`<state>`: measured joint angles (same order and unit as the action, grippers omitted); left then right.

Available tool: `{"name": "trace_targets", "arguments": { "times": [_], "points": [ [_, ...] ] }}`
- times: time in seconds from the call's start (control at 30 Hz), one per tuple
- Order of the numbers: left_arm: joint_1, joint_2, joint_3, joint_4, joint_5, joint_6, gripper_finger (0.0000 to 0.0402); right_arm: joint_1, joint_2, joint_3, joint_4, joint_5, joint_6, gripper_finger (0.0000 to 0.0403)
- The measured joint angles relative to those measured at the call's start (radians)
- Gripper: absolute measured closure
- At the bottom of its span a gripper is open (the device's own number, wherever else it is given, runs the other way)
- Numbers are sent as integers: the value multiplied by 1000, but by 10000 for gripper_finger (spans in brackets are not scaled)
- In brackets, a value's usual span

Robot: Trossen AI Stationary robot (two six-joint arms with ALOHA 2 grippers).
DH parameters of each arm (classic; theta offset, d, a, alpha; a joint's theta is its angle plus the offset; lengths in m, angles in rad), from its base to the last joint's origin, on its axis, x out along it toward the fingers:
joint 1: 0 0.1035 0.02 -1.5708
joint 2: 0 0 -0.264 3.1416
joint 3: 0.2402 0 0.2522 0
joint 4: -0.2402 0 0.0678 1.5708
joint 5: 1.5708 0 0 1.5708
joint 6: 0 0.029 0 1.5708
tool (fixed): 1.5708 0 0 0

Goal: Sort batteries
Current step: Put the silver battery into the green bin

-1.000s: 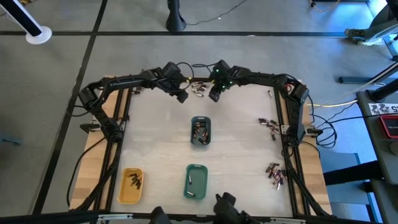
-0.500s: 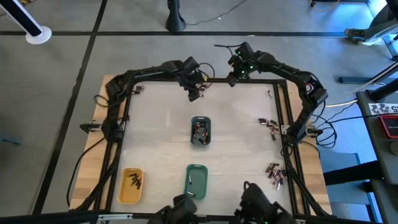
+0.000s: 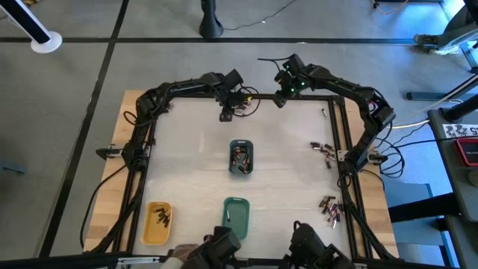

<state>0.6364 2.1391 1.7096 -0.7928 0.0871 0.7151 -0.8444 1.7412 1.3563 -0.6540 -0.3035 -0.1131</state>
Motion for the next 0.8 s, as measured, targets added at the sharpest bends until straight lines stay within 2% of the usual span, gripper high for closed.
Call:
{"name": "trace_targets", "arguments": {
  "times": [0.3, 0.5, 0.8],
  "points": [
    [71, 0, 0, -63, -6, 5, 243, 0, 0, -85, 55, -14, 12, 267],
    [126, 3, 0, 6, -7, 54, 243, 0, 0, -86, 75, -23, 28, 267],
    [154, 57, -1, 21, 38, -81, 243, 0, 0, -86, 77, -31, 40, 267]
  ]
}}
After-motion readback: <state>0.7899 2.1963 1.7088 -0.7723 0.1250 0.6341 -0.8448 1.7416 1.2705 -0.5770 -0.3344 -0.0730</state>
